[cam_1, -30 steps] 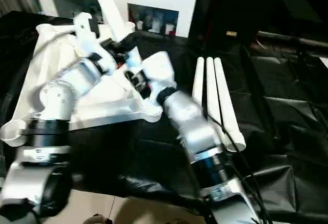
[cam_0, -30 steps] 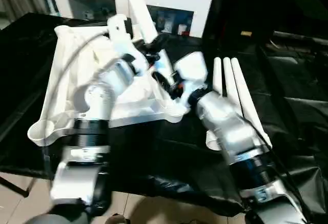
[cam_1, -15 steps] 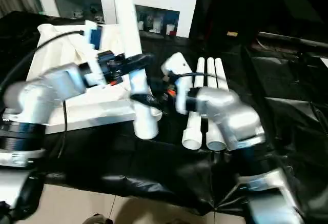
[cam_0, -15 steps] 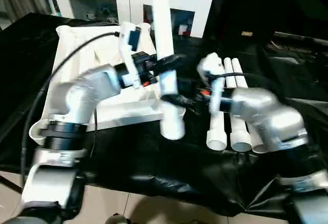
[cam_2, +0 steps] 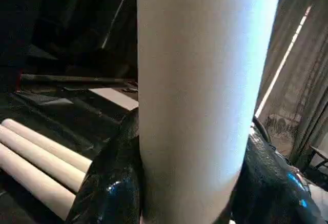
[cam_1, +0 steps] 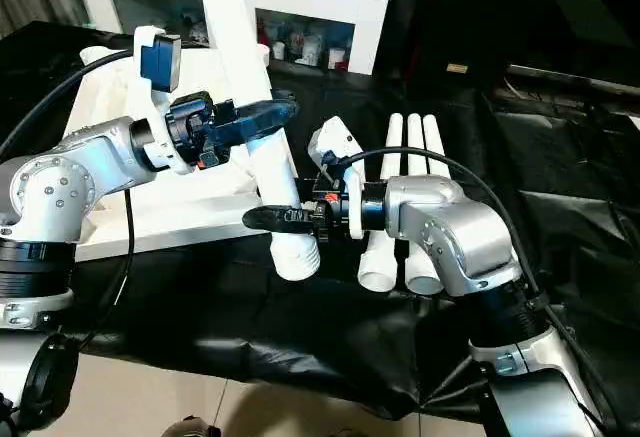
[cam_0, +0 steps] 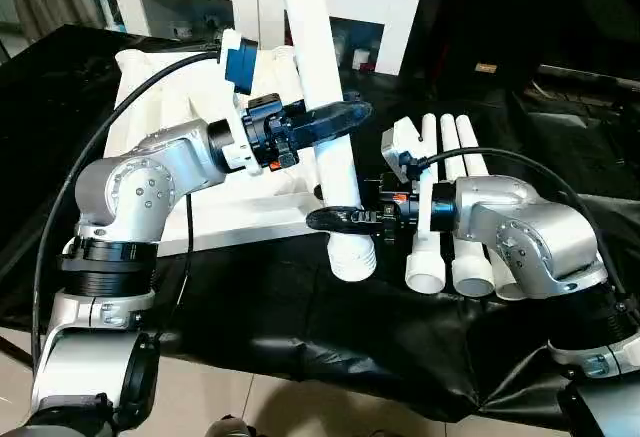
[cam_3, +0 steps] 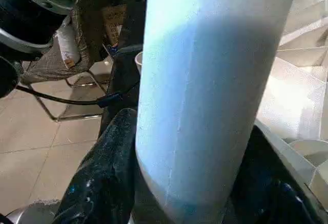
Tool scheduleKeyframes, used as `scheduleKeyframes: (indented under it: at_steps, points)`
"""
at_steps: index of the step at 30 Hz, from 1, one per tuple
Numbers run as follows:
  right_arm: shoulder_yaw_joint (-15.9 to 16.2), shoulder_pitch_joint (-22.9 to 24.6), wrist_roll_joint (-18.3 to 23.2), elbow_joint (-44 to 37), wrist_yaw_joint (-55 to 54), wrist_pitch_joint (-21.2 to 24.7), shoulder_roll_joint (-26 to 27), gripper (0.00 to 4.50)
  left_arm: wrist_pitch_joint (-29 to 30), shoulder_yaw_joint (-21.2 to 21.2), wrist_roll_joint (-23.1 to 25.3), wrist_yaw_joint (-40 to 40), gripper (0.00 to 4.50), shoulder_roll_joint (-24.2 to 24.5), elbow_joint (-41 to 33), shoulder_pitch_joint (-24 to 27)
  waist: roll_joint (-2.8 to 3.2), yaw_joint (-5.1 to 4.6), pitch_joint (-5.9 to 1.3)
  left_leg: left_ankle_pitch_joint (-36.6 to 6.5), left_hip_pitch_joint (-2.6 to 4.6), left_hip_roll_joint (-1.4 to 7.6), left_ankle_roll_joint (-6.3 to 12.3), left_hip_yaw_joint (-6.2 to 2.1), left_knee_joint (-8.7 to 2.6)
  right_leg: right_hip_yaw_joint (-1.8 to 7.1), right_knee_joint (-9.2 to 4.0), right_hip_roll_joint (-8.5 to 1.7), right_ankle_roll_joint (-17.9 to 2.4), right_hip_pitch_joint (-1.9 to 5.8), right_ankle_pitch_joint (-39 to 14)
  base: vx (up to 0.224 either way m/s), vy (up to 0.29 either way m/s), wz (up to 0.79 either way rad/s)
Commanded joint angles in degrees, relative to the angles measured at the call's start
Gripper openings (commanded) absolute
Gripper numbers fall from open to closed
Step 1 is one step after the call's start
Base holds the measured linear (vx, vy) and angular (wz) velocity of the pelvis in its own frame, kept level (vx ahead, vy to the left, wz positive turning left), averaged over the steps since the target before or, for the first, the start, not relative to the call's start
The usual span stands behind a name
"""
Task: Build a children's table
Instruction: Pick table leg
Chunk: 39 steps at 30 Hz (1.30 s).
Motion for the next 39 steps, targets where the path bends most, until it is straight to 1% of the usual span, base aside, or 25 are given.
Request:
scheduleKeyframes:
  at_steps: [1,4,5,7,9,10,11,12,13,14,15,16,18,20,22,24,26,27,28,29,31,33,34,38,39]
  points:
    - [-0.14,0.4,-1.48,0.69,-1.24,0.28,-0.92,1.91,0.14,-0.34,-0.83,-1.18,1.81,-0.11,-1.07,-0.48,0.69,-0.07,-5.06,-3.62,0.48,0.65,-0.17,0.15,-3.2,2.48,-3.48,-3.36,-13.4,3.89,3.75,0.0,0.0,0.0]
    - [-0.5,0.55,-2.37,0.89,-2.72,-0.57,-0.32,1.89,-0.16,-0.21,-0.65,-0.97,1.81,-0.28,-0.99,-0.38,0.67,-0.06,-5.09,-3.53,0.5,0.66,-0.15,0.14,-3.2,2.45,-3.45,-3.37,-13.4,3.9,3.77,0.0,0.0,0.0]
    - [-1.15,0.35,-4.27,1.77,-6.28,-2.43,1.04,1.89,-1.52,-0.33,1.61,2.34,1.81,-1.02,-0.3,-0.35,0.65,-0.09,-5.08,-3.38,0.49,0.67,-0.16,0.13,-3.2,2.46,-3.45,-3.37,-13.35,3.88,3.88,0.0,0.0,0.0]
    - [-1.45,-0.17,-6.81,3.16,-10.72,-4.84,2.63,1.88,-1.11,0.19,3.19,7.32,2.51,-2.37,1.38,-1.06,0.64,-0.28,-5.06,-3.41,0.48,0.7,-0.7,0.14,-3.23,2.44,-3.51,-3.41,-13.4,3.82,3.75,0.0,0.0,0.0]
    - [-1.74,-0.35,-7.28,3.64,-12.39,-5.23,3.42,1.87,-0.52,0.73,3.06,8.93,2.51,-3.13,2.16,-1.36,0.69,-0.13,-5.09,-3.31,0.62,0.62,-1.41,0.19,-3.18,2.46,-3.51,-3.34,-13.08,3.73,3.28,0.0,0.0,0.0]
    - [-2.08,-0.5,-8.58,4.36,-15.44,-6.89,4.85,1.86,-0.76,0.6,4.32,11.49,2.57,-4.0,2.71,-1.41,0.66,-0.13,-5.03,-3.72,0.63,0.61,-1.7,0.22,-3.2,2.53,-3.55,-3.35,-12.82,3.71,2.89,0.0,0.0,0.0]
    - [-2.81,-0.55,-9.48,5.06,-19.2,-7.81,6.85,1.84,-2.83,-0.21,7.25,15.0,2.72,-5.14,2.85,-1.11,0.77,-0.25,-4.96,-3.9,0.46,0.49,-1.79,0.19,-3.25,2.52,-3.6,-3.3,-12.65,3.79,2.39,0.0,0.0,0.0]
    - [-3.33,-0.57,-10.08,5.55,-21.77,-8.42,8.23,1.83,-4.4,-0.85,9.39,17.45,2.87,-5.92,2.9,-0.89,0.63,-0.35,-5.05,-4.1,0.54,0.64,-2.01,0.13,-3.29,2.5,-3.74,-3.38,-12.14,3.81,1.75,0.0,0.0,0.0]
    - [-3.67,-0.43,-11.21,6.15,-25.27,-9.39,9.95,1.83,-6.91,-0.96,12.43,22.61,2.93,-7.73,3.79,-0.8,0.42,-0.43,-5.15,-3.43,0.42,0.78,-2.09,0.08,-3.3,2.52,-3.69,-3.42,-11.8,3.89,2.41,0.0,0.0,0.0]
    - [-3.67,-0.43,-11.21,6.15,-25.27,-9.39,9.95,1.83,-6.91,-0.96,12.43,22.61,2.93,-7.73,3.79,-0.8,0.5,-0.43,-5.13,-3.4,0.47,0.71,-2.03,0.05,-3.28,2.51,-3.69,-3.37,-11.74,3.86,2.69,0.0,0.0,0.0]
    - [-3.57,-0.14,-12.0,6.68,-27.52,-10.28,11.39,1.83,-9.56,-1.2,15.52,27.63,2.9,-9.51,4.93,-0.7,0.57,-0.34,-5.18,-3.14,0.43,0.72,-1.8,0.02,-3.27,2.55,-3.67,-3.43,-11.54,3.92,3.27,0.0,0.0,0.0]
    - [-2.78,0.1,-14.25,7.85,-30.83,-12.23,12.8,1.83,-12.01,-1.57,18.61,32.61,2.89,-11.33,6.65,-0.54,0.55,-0.33,-5.22,-2.83,0.35,0.65,-1.68,-0.01,-3.23,2.57,-3.63,-3.38,-11.22,4.02,4.15,0.0,0.0,0.0]
    - [-2.26,-0.11,-16.53,9.32,-34.08,-13.78,13.77,1.83,-12.95,-1.57,19.95,35.24,2.89,-12.32,7.83,-0.49,0.55,-0.42,-5.29,-2.6,0.38,0.53,-1.78,-0.02,-3.22,2.53,-3.62,-3.31,-10.62,4.04,4.52,0.0,0.0,0.0]
    - [-1.99,-0.48,-17.85,10.43,-36.09,-14.77,14.6,1.83,-13.0,-0.61,19.49,37.03,2.89,-13.56,8.35,-0.69,0.51,-0.47,-5.25,-2.61,0.33,0.38,-1.83,0.02,-3.21,2.55,-3.63,-3.24,-10.61,4.02,4.81,0.0,0.0,0.0]
    - [-1.67,-0.75,-18.75,10.98,-37.21,-15.7,15.6,1.83,-13.18,-0.02,19.46,38.61,2.89,-14.3,8.55,-1.21,0.64,-0.45,-5.28,-3.17,0.35,0.43,-1.75,-0.02,-3.19,2.54,-3.54,-3.25,-10.74,3.97,5.27,0.0,0.0,0.0]
    - [-1.62,-0.85,-19.55,11.34,-38.01,-16.51,16.17,1.83,-13.64,0.81,20.08,40.01,2.61,-14.94,8.91,-1.52,0.65,-0.56,-5.19,-3.82,0.43,0.44,-1.56,0.01,-3.22,2.53,-3.63,-3.18,-10.78,3.89,4.99,0.0,0.0,0.0]
    - [-1.81,-0.9,-19.89,11.46,-38.62,-16.91,16.56,1.83,-13.76,1.5,20.21,40.75,2.54,-15.28,9.23,-1.77,0.62,-0.58,-5.13,-4.3,0.41,0.41,-1.49,0.04,-3.23,2.54,-3.72,-3.2,-10.75,3.89,4.44,0.0,0.0,0.0]
    - [-2.07,-0.99,-19.74,11.58,-38.87,-16.71,16.83,1.83,-14.13,1.81,20.46,41.43,2.43,-15.44,9.41,-1.89,0.81,-0.54,-5.13,-4.58,0.48,0.49,-1.48,-0.03,-3.28,2.53,-3.69,-3.22,-10.65,3.85,4.09,0.0,0.0,0.0]
    - [-2.07,-0.99,-19.74,11.58,-38.87,-16.71,16.83,1.83,-14.13,1.81,20.46,41.43,2.43,-15.44,9.41,-1.89,0.73,-0.62,-5.11,-4.86,0.53,0.46,-1.41,-0.01,-3.26,2.53,-3.76,-3.15,-10.48,3.79,3.95,0.0,0.0,0.0]
    - [-2.42,-1.14,-19.77,11.85,-39.35,-16.77,17.07,1.83,-14.57,2.37,20.52,42.19,2.24,-15.78,9.48,-1.94,0.78,-0.56,-5.09,-4.97,0.57,0.47,-1.41,-0.04,-3.3,2.52,-3.78,-3.19,-10.46,3.79,3.7,0.0,0.0,0.0]
    - [-2.55,-1.21,-20.13,12.32,-39.89,-17.44,17.28,1.83,-15.17,2.7,20.44,42.69,2.13,-16.21,9.64,-1.95,0.86,-0.56,-5.11,-4.91,0.55,0.5,-1.47,-0.02,-3.27,2.53,-3.77,-3.21,-10.67,3.72,4.1,0.0,0.0,0.0]
    - [-2.53,-1.29,-20.39,12.68,-40.13,-17.91,17.35,1.83,-15.33,2.69,20.27,42.7,1.99,-16.31,9.65,-1.94,0.67,-0.48,-5.12,-4.75,0.54,0.48,-1.44,-0.01,-3.29,2.53,-3.72,-3.15,-10.79,3.77,4.49,0.0,0.0,0.0]
    - [-2.48,-1.36,-20.51,12.84,-40.13,-17.95,17.29,1.83,-15.27,2.59,20.14,42.5,1.95,-16.26,9.51,-1.86,0.71,-0.47,-5.16,-4.68,0.5,0.48,-1.41,-0.02,-3.26,2.55,-3.65,-3.22,-10.78,3.82,4.77,0.0,0.0,0.0]
    - [-2.05,-1.69,-21.5,13.57,-39.52,-18.81,16.89,1.83,-15.16,2.31,19.58,41.17,1.91,-15.97,8.94,-1.51,0.72,-0.54,-5.14,-4.71,0.46,0.43,-1.23,0.0,-3.25,2.53,-3.69,-3.21,-10.74,3.82,4.74,0.0,0.0,0.0]
    - [-2.19,-1.74,-21.1,13.62,-38.92,-19.1,16.9,2.39,-15.03,2.3,19.56,40.78,1.9,-15.85,8.74,-1.46,0.7,-0.56,-5.12,-4.75,0.48,0.43,-1.16,0.01,-3.25,2.54,-3.68,-3.19,-10.71,3.83,4.78,0.0,0.0,0.0]
